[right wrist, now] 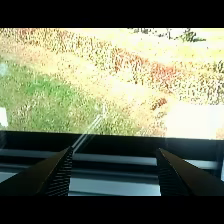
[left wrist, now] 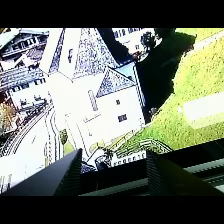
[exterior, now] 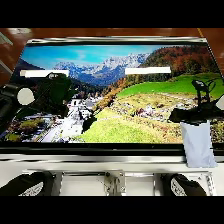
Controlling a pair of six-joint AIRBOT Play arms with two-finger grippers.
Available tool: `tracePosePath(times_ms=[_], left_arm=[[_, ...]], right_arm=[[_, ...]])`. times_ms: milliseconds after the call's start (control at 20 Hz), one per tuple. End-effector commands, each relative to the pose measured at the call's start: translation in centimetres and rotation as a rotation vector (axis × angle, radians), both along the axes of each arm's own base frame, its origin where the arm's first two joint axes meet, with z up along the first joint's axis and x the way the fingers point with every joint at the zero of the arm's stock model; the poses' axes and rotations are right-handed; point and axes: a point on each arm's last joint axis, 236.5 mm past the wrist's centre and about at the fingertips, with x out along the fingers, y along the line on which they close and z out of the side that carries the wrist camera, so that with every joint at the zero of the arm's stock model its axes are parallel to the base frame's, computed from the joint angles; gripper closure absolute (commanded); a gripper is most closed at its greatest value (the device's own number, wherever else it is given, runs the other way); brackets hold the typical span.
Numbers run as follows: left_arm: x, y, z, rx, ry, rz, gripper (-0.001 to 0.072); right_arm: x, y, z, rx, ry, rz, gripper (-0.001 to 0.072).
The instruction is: Fold the shirts.
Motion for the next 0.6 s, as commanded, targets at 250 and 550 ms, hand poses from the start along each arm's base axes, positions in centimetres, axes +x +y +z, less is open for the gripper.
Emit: tracePosePath(times_ms=[250,550], left_arm=[[1.0,-0.4,0.3,-0.018,-0.046,0.002,0.0260],[6.2,1.1,0.6,-0.036,-0.185,0.122,-0.0010]], right_arm=[[2.5,0.6,0.9,0.049,-0.096,-0.070,0.0076],[2.7,1.2,1.1,0.080,-0.104,-0.072,0.0076]])
